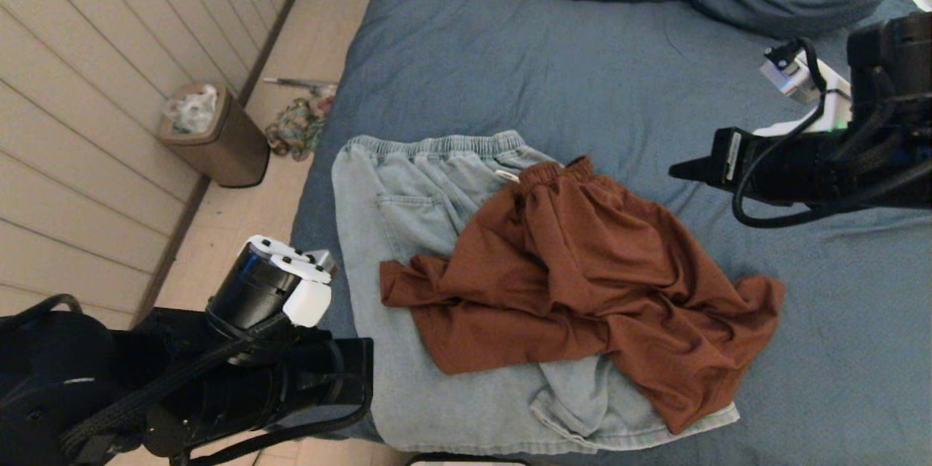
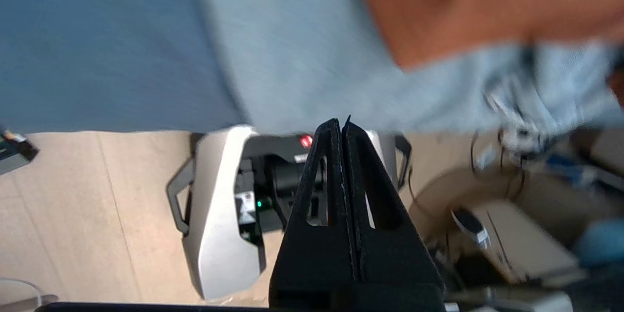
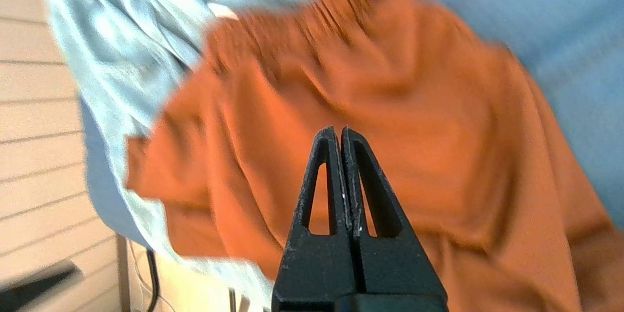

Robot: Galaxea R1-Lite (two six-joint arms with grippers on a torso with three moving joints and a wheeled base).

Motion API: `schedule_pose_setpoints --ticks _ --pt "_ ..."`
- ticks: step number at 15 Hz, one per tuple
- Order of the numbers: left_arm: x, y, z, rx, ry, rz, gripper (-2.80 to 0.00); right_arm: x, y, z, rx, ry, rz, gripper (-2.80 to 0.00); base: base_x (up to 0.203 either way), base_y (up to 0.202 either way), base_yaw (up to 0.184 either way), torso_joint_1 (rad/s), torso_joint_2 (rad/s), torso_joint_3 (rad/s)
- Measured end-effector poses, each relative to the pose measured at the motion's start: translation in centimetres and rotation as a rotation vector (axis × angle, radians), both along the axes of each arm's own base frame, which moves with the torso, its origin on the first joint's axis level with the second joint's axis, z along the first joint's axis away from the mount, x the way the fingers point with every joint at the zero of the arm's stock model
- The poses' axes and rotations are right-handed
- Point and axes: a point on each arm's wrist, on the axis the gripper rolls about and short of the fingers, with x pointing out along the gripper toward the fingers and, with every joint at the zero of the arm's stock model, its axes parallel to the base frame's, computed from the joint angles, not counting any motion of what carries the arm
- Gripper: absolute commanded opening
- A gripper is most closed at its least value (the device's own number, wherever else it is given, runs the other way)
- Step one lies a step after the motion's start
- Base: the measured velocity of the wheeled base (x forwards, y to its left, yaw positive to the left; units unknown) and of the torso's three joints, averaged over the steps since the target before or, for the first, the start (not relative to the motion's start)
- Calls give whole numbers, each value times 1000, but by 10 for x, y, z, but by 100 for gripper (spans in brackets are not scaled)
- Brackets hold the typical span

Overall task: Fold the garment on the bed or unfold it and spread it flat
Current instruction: Unford the brown shorts

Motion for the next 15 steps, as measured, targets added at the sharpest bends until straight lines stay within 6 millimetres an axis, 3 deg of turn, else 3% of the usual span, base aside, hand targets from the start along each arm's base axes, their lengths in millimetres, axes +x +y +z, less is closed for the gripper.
schedule_pose_setpoints --ticks 1,2,9,15 --pt "-4 -7 -2 5 6 -30 -280 7 5 6 2 -13 10 -280 0 0 0 0 0 0" --pt "-9 -15 -5 12 14 -62 0 14 10 11 2 -17 20 -280 0 0 0 0 0 0" --pt "-49 -68 -36 142 98 -297 0 59 22 -2 -3 68 21 -280 0 0 0 0 0 0" --pt "-36 -112 -78 220 112 -338 0 75 25 -12 -9 87 19 -280 0 0 0 0 0 0"
